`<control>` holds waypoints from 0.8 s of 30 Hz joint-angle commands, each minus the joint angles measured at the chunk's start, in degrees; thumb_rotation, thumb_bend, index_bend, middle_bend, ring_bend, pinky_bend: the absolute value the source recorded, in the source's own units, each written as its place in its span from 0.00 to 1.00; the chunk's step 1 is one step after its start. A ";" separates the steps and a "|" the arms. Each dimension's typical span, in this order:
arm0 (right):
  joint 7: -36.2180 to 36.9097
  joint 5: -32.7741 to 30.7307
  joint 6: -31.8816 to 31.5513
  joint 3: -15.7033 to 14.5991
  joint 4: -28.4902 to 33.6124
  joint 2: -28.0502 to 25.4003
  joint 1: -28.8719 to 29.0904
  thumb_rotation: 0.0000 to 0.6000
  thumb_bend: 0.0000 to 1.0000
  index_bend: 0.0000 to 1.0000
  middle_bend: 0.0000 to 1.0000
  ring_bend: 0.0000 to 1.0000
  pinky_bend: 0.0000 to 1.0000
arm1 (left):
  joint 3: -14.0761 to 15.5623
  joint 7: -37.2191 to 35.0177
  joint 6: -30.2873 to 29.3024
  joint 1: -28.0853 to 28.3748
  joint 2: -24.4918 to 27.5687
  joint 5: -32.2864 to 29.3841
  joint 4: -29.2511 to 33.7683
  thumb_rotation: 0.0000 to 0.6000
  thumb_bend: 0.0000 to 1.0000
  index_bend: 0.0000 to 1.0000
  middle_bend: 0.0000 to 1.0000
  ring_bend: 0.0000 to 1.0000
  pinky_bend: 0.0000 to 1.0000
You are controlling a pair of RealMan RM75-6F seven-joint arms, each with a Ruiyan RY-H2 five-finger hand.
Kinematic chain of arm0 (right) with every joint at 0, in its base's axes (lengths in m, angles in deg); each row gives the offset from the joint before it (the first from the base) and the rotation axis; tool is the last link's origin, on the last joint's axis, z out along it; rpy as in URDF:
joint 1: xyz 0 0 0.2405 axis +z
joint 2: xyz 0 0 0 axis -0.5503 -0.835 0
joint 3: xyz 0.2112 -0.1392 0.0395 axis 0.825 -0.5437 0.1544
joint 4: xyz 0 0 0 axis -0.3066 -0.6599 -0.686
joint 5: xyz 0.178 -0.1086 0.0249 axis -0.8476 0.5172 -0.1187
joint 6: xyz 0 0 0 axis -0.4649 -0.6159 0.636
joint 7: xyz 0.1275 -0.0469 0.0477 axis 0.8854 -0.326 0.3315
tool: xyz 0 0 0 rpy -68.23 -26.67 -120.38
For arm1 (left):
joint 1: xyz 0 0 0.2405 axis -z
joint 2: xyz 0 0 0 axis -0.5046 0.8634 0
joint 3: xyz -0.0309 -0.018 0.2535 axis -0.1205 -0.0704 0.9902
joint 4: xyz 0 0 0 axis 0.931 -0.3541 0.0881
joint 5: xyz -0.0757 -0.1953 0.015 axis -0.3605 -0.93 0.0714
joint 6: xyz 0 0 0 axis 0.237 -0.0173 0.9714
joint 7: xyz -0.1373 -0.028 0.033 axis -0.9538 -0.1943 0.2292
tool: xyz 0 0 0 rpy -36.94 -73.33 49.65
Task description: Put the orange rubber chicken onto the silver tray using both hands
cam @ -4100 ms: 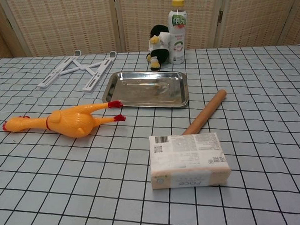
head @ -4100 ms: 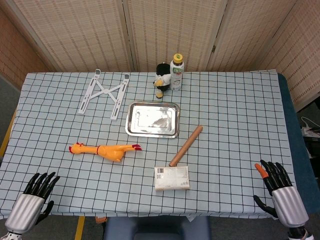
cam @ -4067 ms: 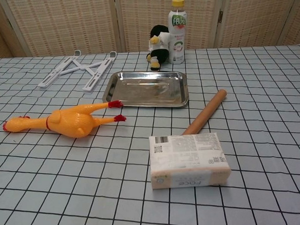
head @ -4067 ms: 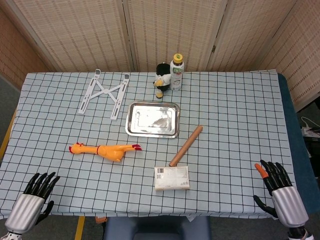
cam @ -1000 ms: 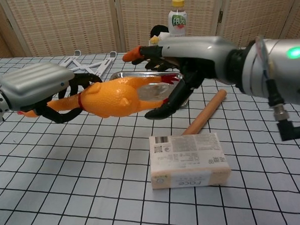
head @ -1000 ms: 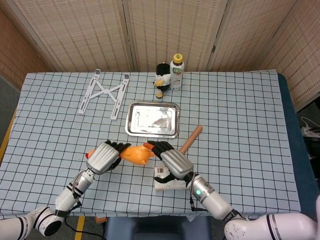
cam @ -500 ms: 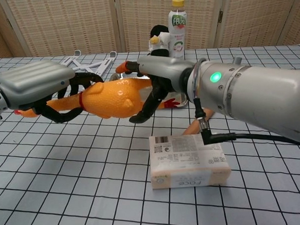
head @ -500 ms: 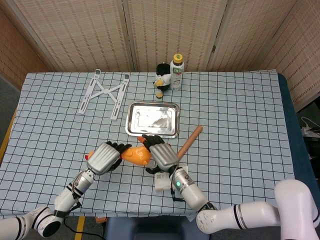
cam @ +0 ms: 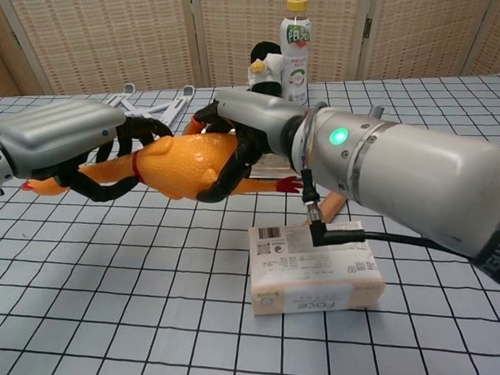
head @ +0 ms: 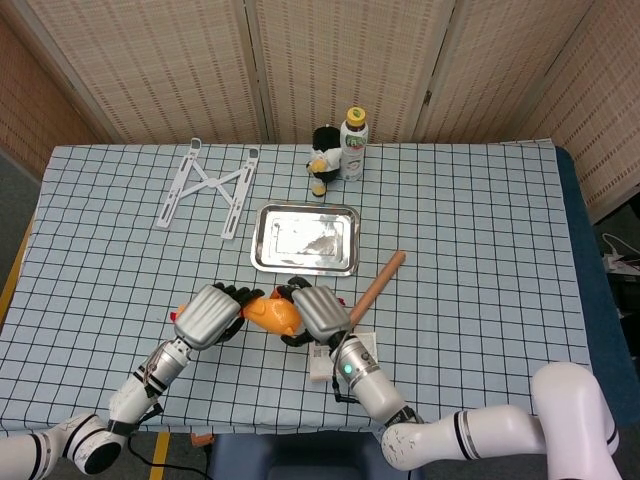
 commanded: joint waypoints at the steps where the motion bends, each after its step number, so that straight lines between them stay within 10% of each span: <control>1: -0.97 1.93 -1.67 -1.03 -0.27 0.40 -0.48 1.00 0.29 1.00 0.70 0.77 1.00 | 0.05 0.03 -0.17 -0.04 0.15 0.02 0.27 1.00 0.73 0.79 0.70 0.55 0.70; 12: -0.03 3.38 0.19 -2.25 1.89 -1.52 -1.77 1.00 0.36 0.96 0.72 0.77 0.99 | 0.08 0.54 -0.41 -0.13 0.89 -0.63 1.52 1.00 0.73 0.79 0.70 0.55 0.70; 16: 0.11 -0.03 8.79 -3.31 4.68 -7.88 -0.45 1.00 0.20 0.07 0.08 0.08 0.26 | 0.05 0.16 -0.39 -0.16 1.39 -0.85 1.51 1.00 0.72 0.79 0.70 0.55 0.70; 19: 3.09 0.26 12.79 -2.66 5.56 -10.96 -0.25 1.00 0.11 0.00 0.00 0.00 0.02 | -0.08 -0.18 -0.13 -0.07 1.76 -1.25 1.35 1.00 0.73 0.79 0.70 0.55 0.70; 24: 6.16 2.02 13.91 -2.85 5.31 -12.48 -0.65 1.00 0.07 0.00 0.00 0.00 0.00 | -0.19 -0.89 0.07 0.04 2.02 -1.60 1.46 1.00 0.73 0.79 0.70 0.55 0.70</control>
